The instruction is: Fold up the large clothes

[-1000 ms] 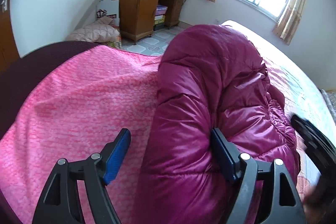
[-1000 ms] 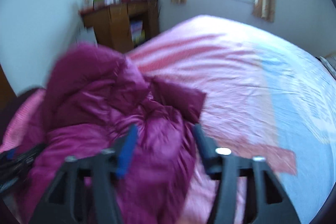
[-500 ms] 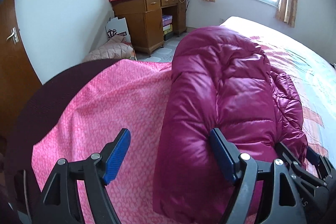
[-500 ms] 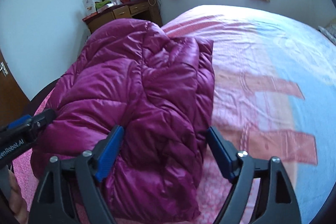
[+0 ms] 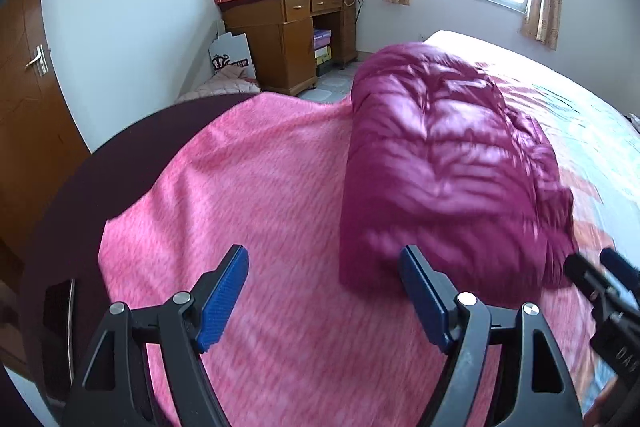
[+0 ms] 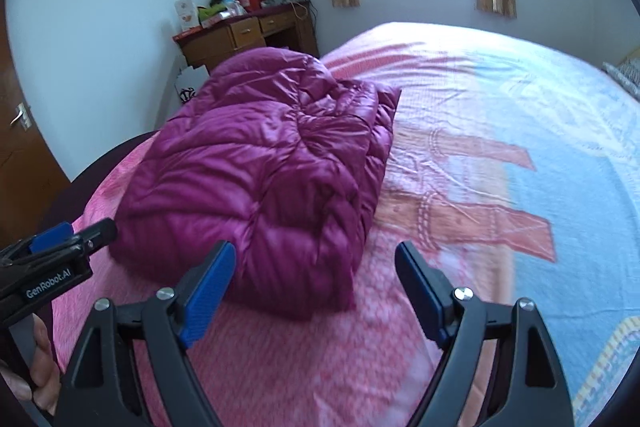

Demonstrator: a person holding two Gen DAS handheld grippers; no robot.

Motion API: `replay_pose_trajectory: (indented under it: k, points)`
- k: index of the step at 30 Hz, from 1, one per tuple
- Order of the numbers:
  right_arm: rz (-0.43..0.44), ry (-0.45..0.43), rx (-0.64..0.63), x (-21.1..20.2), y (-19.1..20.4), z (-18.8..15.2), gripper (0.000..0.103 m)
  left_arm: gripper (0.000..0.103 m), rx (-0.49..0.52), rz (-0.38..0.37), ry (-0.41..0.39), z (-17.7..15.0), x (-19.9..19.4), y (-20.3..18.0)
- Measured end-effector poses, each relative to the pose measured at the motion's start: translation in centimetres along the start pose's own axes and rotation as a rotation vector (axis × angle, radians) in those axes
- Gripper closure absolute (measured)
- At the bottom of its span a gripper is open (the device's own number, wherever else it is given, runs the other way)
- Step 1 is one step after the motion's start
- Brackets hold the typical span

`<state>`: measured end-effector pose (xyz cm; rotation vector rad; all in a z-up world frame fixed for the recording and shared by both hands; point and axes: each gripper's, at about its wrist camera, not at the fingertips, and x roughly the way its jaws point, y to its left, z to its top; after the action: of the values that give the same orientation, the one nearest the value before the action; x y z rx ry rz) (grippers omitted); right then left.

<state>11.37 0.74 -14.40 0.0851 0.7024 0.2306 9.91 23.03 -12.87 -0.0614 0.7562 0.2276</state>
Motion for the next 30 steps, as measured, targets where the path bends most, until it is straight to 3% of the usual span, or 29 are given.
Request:
replay_pose_trajectory:
  k: [6,9,18,21,25,30]
  points:
    - [-0.003,0.016,0.011,-2.5,-0.3,-2.0,0.018,0.025,-0.002,-0.026,0.015,-3.1,-2.5,0.4]
    - [-0.015,0.026,0.003,-3.6,-0.1,-2.2,0.012,0.025,-0.019,-0.042,0.010,-3.4,-3.3,0.3]
    - [-0.015,0.007,0.082,-7.7,-1.7,-3.0,0.007,0.025,0.023,-0.022,-0.050,-3.0,-7.3,-1.6]
    - [-0.012,-0.006,0.091,-8.7,-2.1,-2.8,0.004,0.025,0.050,-0.016,-0.030,-3.2,-7.8,-2.6]
    - [-0.010,-0.008,0.134,-9.4,-3.0,-2.4,0.004,0.025,0.064,-0.062,-0.015,-3.0,-8.3,-3.4]
    - [-0.034,-0.043,0.159,-10.3,-3.1,-1.8,0.004,0.025,0.056,-0.058,-0.082,-2.3,-10.2,-3.3]
